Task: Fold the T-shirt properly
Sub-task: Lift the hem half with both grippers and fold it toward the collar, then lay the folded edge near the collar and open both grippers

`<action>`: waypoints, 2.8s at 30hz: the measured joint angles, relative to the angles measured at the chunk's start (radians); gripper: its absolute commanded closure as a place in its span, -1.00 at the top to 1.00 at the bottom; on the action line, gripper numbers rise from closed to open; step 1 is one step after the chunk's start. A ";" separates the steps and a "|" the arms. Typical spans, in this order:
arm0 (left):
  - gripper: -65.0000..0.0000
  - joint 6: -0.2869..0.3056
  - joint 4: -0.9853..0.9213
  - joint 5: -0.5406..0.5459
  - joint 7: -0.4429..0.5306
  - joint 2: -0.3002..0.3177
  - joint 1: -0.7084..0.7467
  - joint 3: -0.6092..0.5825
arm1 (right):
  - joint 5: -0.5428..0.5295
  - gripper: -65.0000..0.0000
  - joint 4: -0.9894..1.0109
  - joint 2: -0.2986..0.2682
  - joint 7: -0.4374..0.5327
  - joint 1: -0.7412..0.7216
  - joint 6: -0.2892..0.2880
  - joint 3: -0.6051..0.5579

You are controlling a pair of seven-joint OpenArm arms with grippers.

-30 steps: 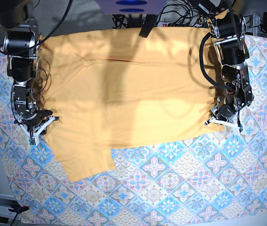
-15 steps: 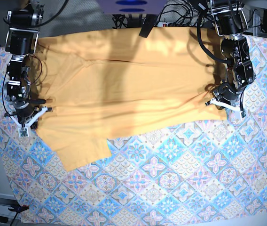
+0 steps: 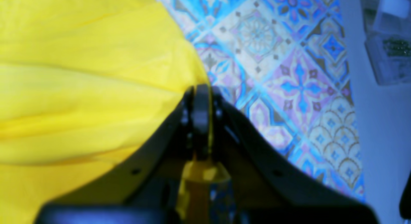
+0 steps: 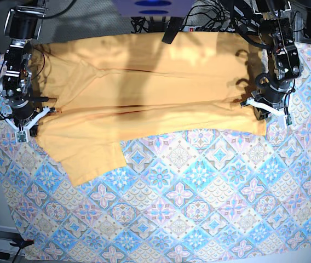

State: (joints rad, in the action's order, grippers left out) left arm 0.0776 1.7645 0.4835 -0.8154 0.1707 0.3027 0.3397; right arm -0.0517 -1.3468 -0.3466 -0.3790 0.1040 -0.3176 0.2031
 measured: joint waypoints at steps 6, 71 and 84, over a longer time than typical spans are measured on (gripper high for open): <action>-1.00 -0.002 0.058 -0.001 -0.007 -0.024 0.069 0.073 | -0.005 -1.00 0.000 0.000 0.000 0.005 -0.006 0.023; -1.00 -0.002 0.087 0.165 -0.071 0.000 0.151 0.208 | -0.001 -1.00 0.039 0.009 0.101 0.033 -0.005 -0.022; -1.00 0.001 0.087 0.161 -0.095 -0.002 0.158 0.203 | -0.001 -1.00 0.010 0.005 0.098 0.095 -0.003 0.001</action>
State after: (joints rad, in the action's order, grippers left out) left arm 0.0788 1.8515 0.6441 -0.9100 0.1688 0.4610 0.5423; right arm -0.0525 -1.3373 -0.3416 -0.2810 0.1993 -0.3210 0.2043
